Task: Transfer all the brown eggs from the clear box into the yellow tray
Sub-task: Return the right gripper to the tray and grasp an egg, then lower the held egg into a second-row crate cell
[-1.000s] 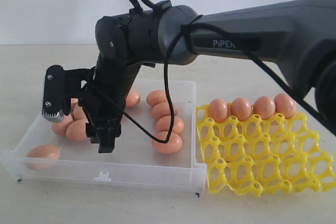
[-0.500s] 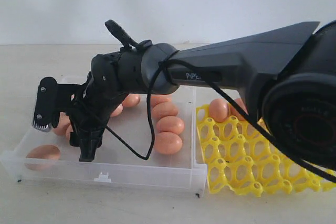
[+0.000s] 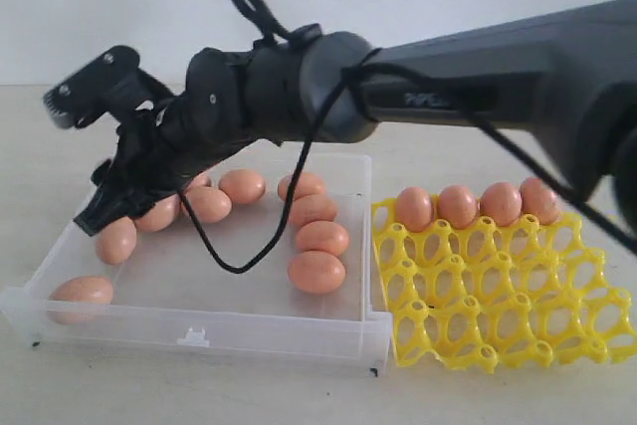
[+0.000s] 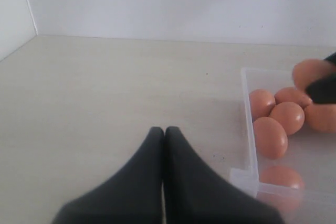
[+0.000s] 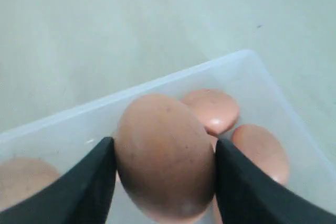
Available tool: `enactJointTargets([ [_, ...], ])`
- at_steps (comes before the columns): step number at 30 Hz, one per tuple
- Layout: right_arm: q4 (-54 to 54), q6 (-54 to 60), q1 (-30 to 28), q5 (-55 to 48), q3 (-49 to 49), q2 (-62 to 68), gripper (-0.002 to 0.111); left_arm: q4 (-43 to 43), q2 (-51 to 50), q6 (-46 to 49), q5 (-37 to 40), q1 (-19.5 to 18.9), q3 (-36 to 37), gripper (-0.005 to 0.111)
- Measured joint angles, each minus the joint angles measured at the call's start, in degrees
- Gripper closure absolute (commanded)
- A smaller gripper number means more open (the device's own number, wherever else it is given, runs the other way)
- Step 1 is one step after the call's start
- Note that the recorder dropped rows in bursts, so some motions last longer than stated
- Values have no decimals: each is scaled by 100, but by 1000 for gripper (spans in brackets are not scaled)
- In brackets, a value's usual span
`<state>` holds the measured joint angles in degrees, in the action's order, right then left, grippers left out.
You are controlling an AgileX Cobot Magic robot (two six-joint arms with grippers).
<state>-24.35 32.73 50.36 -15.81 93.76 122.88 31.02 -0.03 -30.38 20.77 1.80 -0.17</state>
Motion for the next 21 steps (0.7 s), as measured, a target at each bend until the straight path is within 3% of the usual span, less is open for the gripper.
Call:
enactJointTargets([
  [3,-641,-228,25,1905,-1364,-639,109,0,0,0,0,0,0,111],
  [7,-750,-1530,37,5387,-3567,-1517,109,0,0,0,0,0,0,111],
  [9,-802,-2230,-122,6645,-4307,-1832,109,0,0,0,0,0,0,111],
  [12,-647,-3565,-897,7388,-5054,-2123,109,0,0,0,0,0,0,111],
  [15,1305,-5711,-2268,7129,-5385,-2127,109,0,0,0,0,0,0,111],
  [19,6287,-8318,-4239,8036,-5145,-1851,109,0,0,0,0,0,0,111],
  [21,8098,-9178,-4925,8313,-4974,-1741,109,0,0,0,0,0,0,111],
])
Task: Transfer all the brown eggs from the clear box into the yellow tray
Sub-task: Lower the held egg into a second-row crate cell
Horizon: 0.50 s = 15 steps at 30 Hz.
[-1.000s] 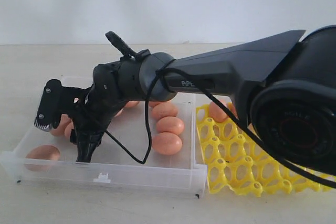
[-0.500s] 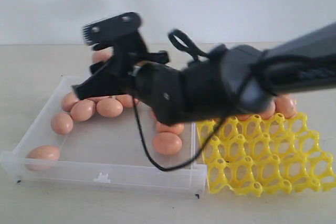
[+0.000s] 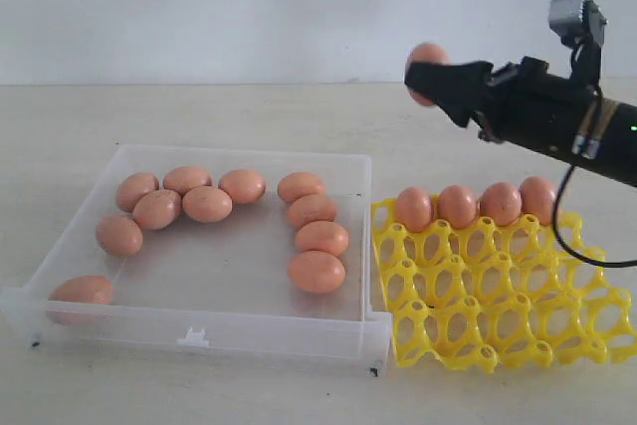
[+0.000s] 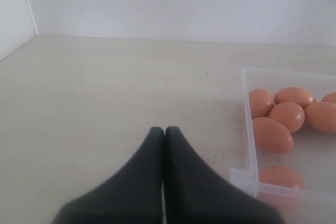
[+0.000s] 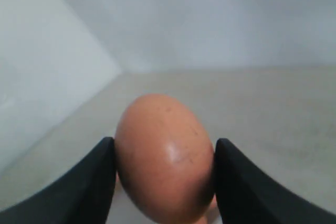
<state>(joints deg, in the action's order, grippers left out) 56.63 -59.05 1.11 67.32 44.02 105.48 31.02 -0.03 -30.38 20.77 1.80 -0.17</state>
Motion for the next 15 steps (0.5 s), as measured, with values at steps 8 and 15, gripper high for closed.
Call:
enactJointTargets([
  [8,2742,-558,-500,131,-35,59,109,0,0,0,0,0,0,111],
  [15,3260,-550,-72,-665,-54,59,109,0,0,0,0,0,0,111],
])
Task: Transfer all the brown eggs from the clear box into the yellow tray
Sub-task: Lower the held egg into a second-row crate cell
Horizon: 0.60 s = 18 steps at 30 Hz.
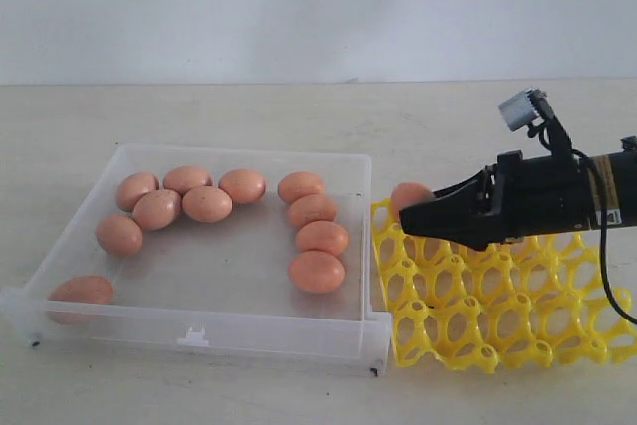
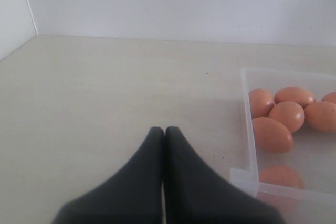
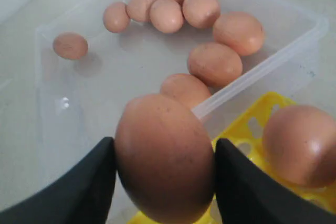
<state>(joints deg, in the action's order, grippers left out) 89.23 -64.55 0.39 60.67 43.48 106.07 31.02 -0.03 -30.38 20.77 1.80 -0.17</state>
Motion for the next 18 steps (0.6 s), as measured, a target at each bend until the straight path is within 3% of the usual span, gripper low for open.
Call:
enactJointTargets([
  [9,-24,0,138,-1127,0,0,109,0,0,0,0,0,0,111],
  [18,-395,0,271,-1284,-9,0,109,0,0,0,0,0,0,111],
])
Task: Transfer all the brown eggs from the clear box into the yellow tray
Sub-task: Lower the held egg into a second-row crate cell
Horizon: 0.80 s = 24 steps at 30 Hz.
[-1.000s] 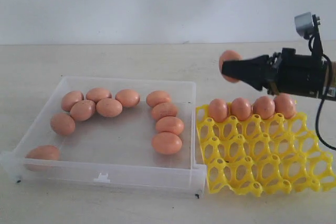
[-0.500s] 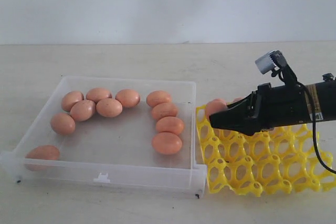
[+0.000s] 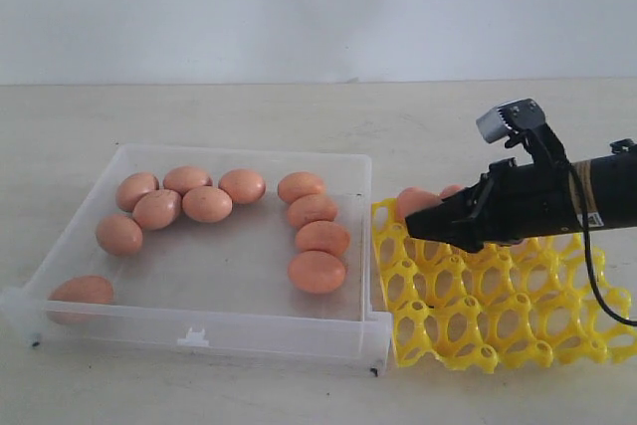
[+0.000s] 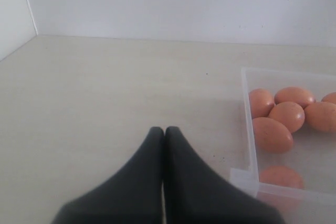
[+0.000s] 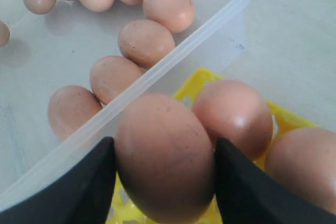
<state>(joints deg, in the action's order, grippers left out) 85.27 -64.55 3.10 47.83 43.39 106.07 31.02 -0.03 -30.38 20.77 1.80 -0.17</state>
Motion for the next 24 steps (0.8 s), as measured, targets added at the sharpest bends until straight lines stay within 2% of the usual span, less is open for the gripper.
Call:
enactJointTargets([
  [5,-94,73,276,-247,0,0,109,0,0,0,0,0,0,111],
  [10,-124,85,318,-464,0,0,109,0,0,0,0,0,0,111],
  [12,-163,48,318,-464,0,0,105,0,0,0,0,0,0,111],
  [14,-176,-70,318,-464,0,0,90,0,0,0,0,0,0,111],
  [15,-176,-110,318,-464,0,0,77,0,0,0,0,0,0,111],
  [17,-176,-207,318,-464,0,0,57,0,0,0,0,0,0,111],
  [18,-186,-232,318,-435,0,0,50,0,0,0,0,0,0,111],
  [24,-213,-301,318,-336,0,0,50,0,0,0,0,0,0,111],
])
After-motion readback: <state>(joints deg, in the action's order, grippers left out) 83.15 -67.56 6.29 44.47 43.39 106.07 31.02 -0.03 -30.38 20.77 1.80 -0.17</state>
